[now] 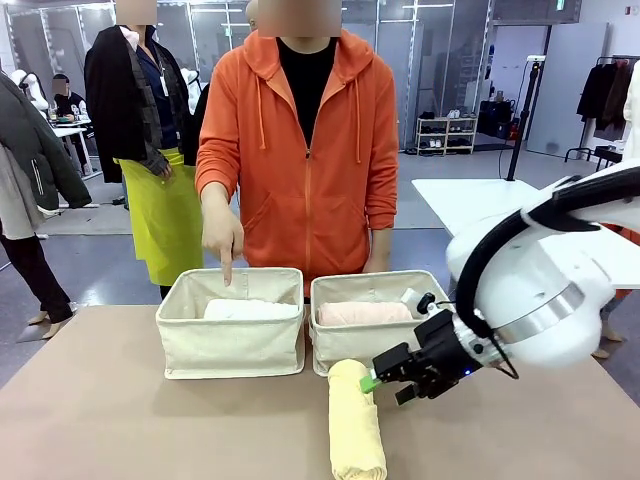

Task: Divide the towels into two baskets.
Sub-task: Pick up one hotel-folded towel from the bottom of the table and place it in the Fabric basket indicated by the person.

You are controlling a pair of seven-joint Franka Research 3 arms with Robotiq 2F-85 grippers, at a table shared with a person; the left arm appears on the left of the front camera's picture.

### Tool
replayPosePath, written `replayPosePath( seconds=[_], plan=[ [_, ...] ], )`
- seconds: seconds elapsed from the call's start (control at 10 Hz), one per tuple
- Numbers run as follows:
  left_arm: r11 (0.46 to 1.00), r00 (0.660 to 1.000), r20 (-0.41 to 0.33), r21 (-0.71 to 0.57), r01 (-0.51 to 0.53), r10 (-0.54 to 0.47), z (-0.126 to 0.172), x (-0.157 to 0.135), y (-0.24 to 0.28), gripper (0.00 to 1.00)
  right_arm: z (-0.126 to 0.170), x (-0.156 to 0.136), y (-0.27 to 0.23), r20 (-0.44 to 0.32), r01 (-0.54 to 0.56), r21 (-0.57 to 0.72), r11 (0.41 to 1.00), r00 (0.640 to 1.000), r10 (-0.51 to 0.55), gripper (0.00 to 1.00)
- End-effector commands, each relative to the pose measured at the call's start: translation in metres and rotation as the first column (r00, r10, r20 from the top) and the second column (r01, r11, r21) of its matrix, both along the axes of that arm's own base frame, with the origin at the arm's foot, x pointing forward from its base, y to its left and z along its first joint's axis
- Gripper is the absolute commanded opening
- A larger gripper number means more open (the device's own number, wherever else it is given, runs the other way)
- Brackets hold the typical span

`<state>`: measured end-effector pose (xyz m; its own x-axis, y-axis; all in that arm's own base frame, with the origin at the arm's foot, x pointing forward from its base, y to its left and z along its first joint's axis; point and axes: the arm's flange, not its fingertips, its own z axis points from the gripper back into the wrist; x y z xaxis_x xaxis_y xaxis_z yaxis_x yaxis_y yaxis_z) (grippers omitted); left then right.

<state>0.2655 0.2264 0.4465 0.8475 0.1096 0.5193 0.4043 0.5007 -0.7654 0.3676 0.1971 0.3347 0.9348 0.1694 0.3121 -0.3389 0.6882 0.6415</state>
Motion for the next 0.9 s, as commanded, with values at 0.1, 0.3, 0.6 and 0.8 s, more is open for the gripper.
replayPosePath(
  seconds=[0.1, 0.3, 0.6, 0.8],
  plan=[
    [1.000, 1.000, -0.001, -0.019, -0.005, 0.005, 0.005, -0.004, -0.001, 0.93, -0.021, -0.002, 0.031, -0.025, 0.038, -0.048, 0.998, 0.999, -0.039, 1.00],
    [1.000, 1.000, -0.001, -0.019, -0.005, 0.005, 0.005, -0.004, -0.001, 0.93, -0.032, 0.000, 0.044, -0.022, 0.019, -0.064, 0.998, 1.000, -0.021, 1.00],
    [1.000, 1.000, -0.001, -0.019, -0.005, 0.005, 0.005, -0.004, -0.001, 0.93, -0.037, -0.001, 0.064, 0.002, -0.052, -0.044, 0.998, 0.999, 0.052, 1.00],
    [1.000, 1.000, -0.001, -0.019, -0.005, 0.005, 0.005, -0.004, -0.001, 0.93, -0.044, -0.001, 0.072, -0.015, -0.107, -0.083, 0.991, 0.994, 0.106, 0.95]
  ],
)
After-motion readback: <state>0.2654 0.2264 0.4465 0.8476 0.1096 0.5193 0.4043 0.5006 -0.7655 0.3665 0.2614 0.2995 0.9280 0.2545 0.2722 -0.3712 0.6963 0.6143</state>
